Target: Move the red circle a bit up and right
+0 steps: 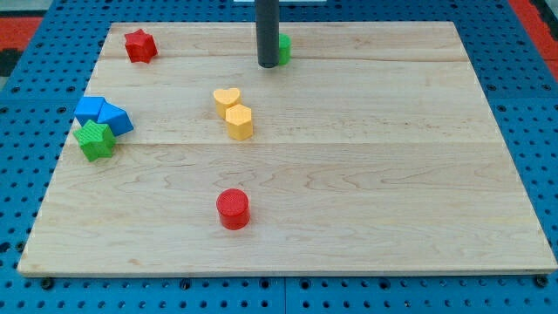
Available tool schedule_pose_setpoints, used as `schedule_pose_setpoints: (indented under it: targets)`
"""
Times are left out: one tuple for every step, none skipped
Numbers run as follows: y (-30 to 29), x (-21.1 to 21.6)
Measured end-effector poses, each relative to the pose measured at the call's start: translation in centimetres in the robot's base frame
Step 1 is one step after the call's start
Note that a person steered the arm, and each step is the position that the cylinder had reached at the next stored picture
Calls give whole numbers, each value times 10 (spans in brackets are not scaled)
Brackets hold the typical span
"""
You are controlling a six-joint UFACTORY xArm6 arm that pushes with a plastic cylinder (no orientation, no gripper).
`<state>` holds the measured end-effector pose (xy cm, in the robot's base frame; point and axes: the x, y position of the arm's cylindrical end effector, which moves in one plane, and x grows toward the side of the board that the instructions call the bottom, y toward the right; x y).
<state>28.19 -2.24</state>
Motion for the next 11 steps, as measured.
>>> schedule_pose_setpoints:
  targets:
    - [26,13]
    - [49,17]
    - [29,-27]
    - [45,-1]
    - [117,94]
    - [151,217]
    - [116,310]
    - [48,335]
    - [-26,304]
    - [-13,264]
    - [-26,282]
